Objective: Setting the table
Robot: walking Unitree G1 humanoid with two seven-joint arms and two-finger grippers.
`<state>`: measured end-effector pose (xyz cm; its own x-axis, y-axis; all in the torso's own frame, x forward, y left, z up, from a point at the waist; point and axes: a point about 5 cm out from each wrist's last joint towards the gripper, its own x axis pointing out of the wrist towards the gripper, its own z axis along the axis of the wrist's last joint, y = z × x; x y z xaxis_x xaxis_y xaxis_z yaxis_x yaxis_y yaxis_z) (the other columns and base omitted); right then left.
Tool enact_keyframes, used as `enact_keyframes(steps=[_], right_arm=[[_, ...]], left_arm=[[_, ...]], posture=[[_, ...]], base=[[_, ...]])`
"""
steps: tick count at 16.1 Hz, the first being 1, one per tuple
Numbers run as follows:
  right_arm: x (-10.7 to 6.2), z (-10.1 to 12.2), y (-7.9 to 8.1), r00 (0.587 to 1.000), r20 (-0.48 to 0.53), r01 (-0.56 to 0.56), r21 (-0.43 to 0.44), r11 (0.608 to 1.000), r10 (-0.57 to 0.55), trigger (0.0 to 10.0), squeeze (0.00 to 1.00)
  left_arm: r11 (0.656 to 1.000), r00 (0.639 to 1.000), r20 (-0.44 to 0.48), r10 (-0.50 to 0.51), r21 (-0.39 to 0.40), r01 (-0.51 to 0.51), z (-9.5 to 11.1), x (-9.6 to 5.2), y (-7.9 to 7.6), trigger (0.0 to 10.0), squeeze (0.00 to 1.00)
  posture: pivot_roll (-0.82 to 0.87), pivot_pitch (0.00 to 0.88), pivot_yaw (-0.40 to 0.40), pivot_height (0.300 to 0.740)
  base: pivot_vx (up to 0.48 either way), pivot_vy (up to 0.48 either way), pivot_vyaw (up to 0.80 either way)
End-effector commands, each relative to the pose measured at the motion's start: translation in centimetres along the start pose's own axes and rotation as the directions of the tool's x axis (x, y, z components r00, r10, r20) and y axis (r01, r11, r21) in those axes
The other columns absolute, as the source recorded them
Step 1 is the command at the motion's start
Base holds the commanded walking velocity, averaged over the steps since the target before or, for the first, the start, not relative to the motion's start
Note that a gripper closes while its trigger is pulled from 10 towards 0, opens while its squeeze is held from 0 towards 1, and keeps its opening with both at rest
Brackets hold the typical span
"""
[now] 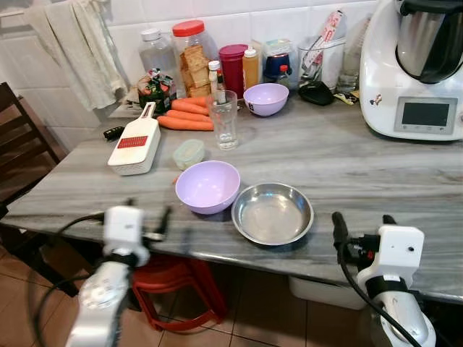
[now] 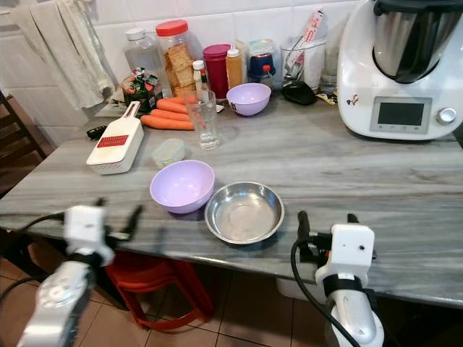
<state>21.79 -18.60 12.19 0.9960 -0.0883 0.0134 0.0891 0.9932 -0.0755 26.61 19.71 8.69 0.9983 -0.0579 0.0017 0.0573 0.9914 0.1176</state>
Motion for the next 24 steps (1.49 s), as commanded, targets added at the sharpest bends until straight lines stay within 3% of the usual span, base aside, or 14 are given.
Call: enact_keyframes(steps=[1, 3, 7, 10, 15, 19, 24], right_arm=[[0.0, 0.7, 0.7, 0.999, 0.023, -0.034, 0.014, 0.999, 0.034, 10.0, 0.00], [0.3, 0.8, 0.5, 0.998, 0.045, -0.036, -0.010, 0.999, 0.036, 10.0, 0.00], [0.9, 1.0, 1.5, 0.998, 0.035, -0.051, 0.048, 0.998, 0.049, 10.0, 0.00], [1.5, 0.7, 1.9, 0.998, 0.031, -0.064, 0.037, 0.997, 0.063, 10.0, 0.00], [3.2, 0.9, 2.4, 0.994, 0.038, -0.100, 0.031, 0.995, 0.099, 10.0, 0.00], [2.5, 0.4, 2.0, 0.996, 0.030, -0.087, 0.049, 0.995, 0.085, 10.0, 0.00], [2.7, 0.6, 1.9, 0.995, 0.035, -0.096, 0.041, 0.995, 0.094, 10.0, 0.00]], left_arm=[[0.998, 0.998, -0.013, 0.066, 0.023, -0.065, -0.2, -0.3, 1.3, 10.0, 0.00], [0.994, 0.995, -0.012, 0.097, 0.044, -0.097, -0.3, -1.0, 1.7, 10.0, 0.00], [0.996, 0.996, -0.034, 0.085, 0.018, -0.085, -0.3, -1.6, 0.9, 10.0, 0.00], [0.997, 0.996, -0.054, 0.072, 0.015, -0.071, -0.6, -1.4, 0.3, 10.0, 0.00], [0.996, 0.994, -0.079, 0.076, -0.038, -0.079, -0.9, -1.7, 0.1, 10.0, 0.00], [0.996, 0.990, -0.110, 0.083, -0.013, -0.085, -1.5, -3.1, 0.2, 10.0, 0.00], [0.996, 0.991, -0.102, 0.087, -0.007, -0.088, -1.1, -2.3, 0.3, 10.0, 0.00]], posture=[[-0.16, 0.000, 0.144, 0.740], [-0.14, 0.000, 0.139, 0.740], [-0.12, 0.000, 0.132, 0.740], [-0.11, 0.000, 0.118, 0.740], [-0.08, 0.000, 0.094, 0.740], [-0.07, 0.000, 0.101, 0.740], [-0.07, 0.000, 0.103, 0.740]], base=[[0.000, 0.000, 0.00], [0.000, 0.000, 0.00], [0.000, 0.000, 0.00], [0.000, 0.000, -0.67], [0.000, 0.000, 0.00], [0.000, 0.000, 0.00], [-0.100, 0.000, 0.00]])
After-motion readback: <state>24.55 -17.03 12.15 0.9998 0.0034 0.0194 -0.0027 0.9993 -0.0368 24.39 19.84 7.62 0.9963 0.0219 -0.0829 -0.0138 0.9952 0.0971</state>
